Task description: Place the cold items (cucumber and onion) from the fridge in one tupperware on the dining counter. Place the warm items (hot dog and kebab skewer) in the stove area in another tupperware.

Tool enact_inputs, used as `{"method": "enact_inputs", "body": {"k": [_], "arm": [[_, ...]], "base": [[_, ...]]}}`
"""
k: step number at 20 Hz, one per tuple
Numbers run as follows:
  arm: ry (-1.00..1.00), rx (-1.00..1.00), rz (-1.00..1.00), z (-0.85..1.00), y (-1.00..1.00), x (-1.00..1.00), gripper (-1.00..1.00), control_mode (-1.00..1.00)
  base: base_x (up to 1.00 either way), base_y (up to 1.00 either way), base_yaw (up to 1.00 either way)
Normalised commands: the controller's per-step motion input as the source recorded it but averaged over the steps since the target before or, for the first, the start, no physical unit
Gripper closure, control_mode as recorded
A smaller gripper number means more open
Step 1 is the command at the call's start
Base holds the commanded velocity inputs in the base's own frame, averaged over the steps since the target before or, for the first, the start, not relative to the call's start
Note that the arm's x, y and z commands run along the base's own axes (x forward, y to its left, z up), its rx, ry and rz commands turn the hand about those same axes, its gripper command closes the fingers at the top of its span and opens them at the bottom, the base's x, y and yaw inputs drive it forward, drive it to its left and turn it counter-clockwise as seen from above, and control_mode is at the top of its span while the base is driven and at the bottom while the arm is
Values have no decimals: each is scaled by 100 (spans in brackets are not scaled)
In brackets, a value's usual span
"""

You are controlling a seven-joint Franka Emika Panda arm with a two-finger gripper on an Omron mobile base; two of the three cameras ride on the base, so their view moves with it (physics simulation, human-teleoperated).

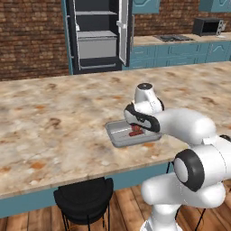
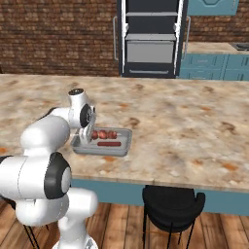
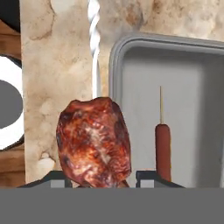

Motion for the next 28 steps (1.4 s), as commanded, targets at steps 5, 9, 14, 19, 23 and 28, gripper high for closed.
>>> {"method": "enact_inputs", "body": {"k": [5, 9, 14, 19, 23, 28], "arm": [[3, 15, 1, -46, 18, 97, 100, -100], [8, 9, 0, -65, 21, 100, 100, -100], [0, 6, 0, -43, 5, 100, 100, -100], [-2, 0, 0, -71, -18, 47, -100, -100], [-17, 9, 0, -18, -76, -19, -100, -100], [-24, 7, 4, 20, -33, -10, -100, -100]], "base": [[0, 0, 0], [0, 0, 0], [0, 0, 0], [0, 0, 0], [0, 0, 0], [0, 0, 0]]}}
